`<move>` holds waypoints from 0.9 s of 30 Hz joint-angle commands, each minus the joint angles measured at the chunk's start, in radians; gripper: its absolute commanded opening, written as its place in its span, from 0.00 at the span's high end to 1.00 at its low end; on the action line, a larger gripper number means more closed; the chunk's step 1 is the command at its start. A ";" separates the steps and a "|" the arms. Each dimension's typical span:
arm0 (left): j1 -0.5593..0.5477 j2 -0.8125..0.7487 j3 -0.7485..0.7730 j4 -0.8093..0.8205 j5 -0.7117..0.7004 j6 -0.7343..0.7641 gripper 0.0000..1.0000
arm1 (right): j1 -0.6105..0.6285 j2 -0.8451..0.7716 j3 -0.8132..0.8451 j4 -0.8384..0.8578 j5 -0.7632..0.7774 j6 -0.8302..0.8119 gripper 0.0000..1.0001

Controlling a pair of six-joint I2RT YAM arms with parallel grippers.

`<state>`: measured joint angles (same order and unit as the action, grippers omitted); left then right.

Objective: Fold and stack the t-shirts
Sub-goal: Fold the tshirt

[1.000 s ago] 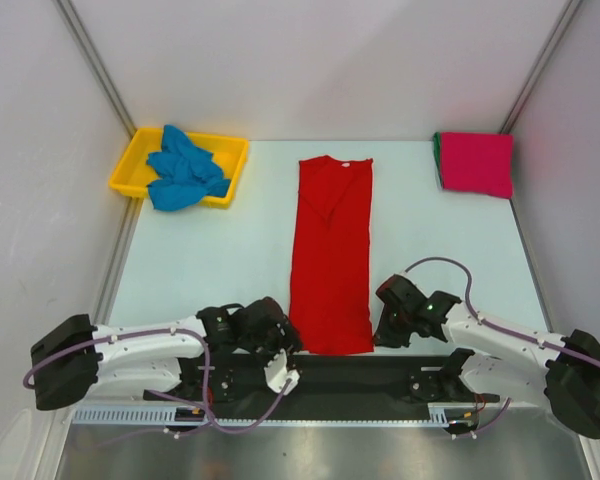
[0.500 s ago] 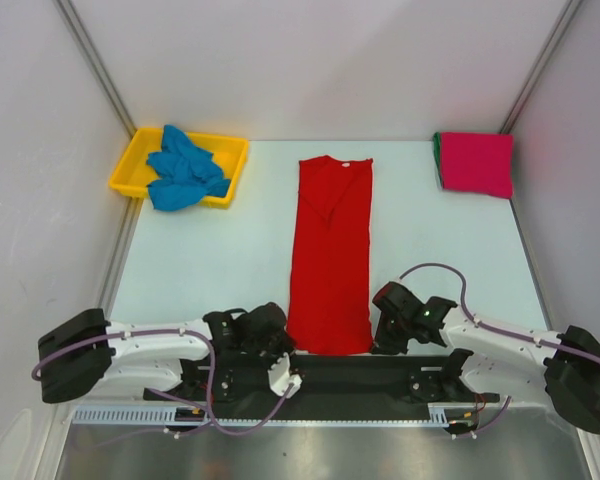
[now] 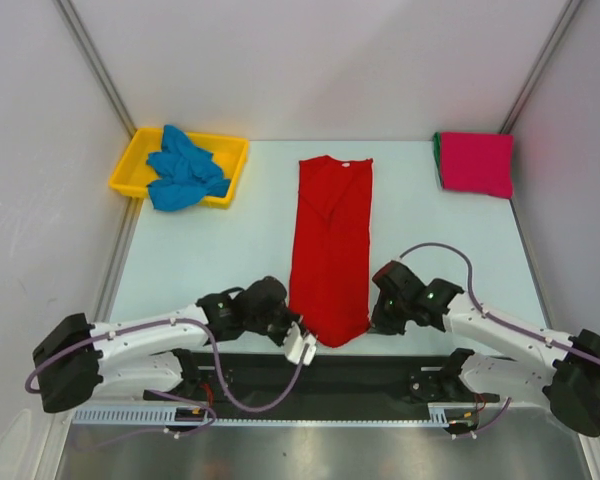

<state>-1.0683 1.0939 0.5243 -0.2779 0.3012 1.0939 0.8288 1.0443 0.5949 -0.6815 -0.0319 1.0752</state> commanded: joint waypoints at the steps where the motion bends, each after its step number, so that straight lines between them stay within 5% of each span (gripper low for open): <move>1: 0.115 0.004 0.110 -0.024 0.090 -0.109 1.00 | -0.080 0.026 0.114 -0.038 0.029 -0.079 1.00; 13: 0.448 0.417 0.529 -0.090 0.191 -0.178 0.99 | -0.405 0.521 0.528 0.135 -0.040 -0.414 1.00; 20: 0.522 0.694 0.821 -0.129 0.196 -0.166 1.00 | -0.487 0.715 0.720 0.125 -0.075 -0.480 1.00; 27: 0.574 0.807 0.888 -0.073 0.199 -0.135 0.99 | -0.528 0.850 0.859 0.119 -0.092 -0.501 1.00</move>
<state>-0.5110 1.8725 1.3544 -0.3748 0.4526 0.9440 0.3145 1.8706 1.3949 -0.5640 -0.1066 0.6041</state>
